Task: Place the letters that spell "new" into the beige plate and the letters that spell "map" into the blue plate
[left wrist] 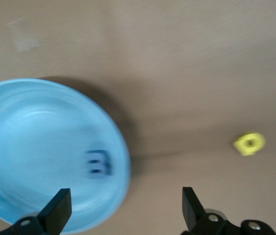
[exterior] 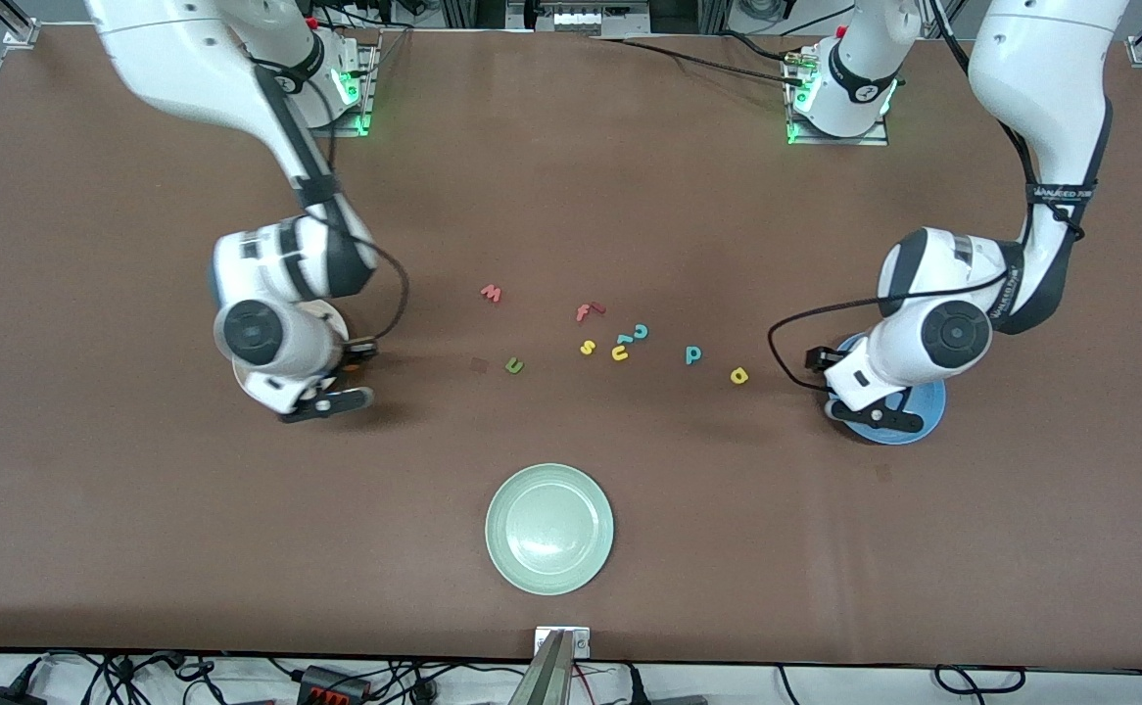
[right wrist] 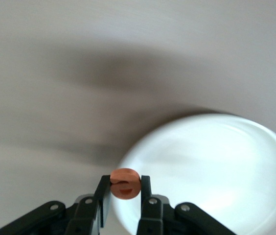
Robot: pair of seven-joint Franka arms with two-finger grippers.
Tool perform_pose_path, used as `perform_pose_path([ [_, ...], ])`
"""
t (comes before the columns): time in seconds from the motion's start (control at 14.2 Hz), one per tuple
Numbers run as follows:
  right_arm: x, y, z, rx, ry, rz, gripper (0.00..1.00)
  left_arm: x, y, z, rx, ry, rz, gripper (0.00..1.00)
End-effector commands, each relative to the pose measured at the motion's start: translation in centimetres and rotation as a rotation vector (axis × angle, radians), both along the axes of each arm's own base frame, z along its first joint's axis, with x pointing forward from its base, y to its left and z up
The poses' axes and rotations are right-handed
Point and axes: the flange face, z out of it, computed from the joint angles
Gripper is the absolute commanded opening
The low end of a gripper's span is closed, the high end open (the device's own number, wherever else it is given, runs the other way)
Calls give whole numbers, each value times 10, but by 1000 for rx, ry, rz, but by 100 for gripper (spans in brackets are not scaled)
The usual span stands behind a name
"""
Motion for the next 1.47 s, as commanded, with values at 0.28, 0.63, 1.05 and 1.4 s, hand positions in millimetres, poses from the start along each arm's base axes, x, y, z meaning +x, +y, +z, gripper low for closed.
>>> perform_pose_path([
  [0.28, -21, -50, -25, -6, 136, -46, 13, -8, -64, -44, -7, -53, 397, 99],
  [0.63, -18, -53, -44, -9, 124, -68, 83, -15, -89, -62, -30, -47, 468, 68],
  [1.05, 8, 66, 26, 52, -34, 118, 100, -22, -107, -80, -56, -49, 478, 61],
  [1.4, -14, 213, 16, 110, -136, 330, 100, -22, -102, -85, -49, -45, 468, 17],
])
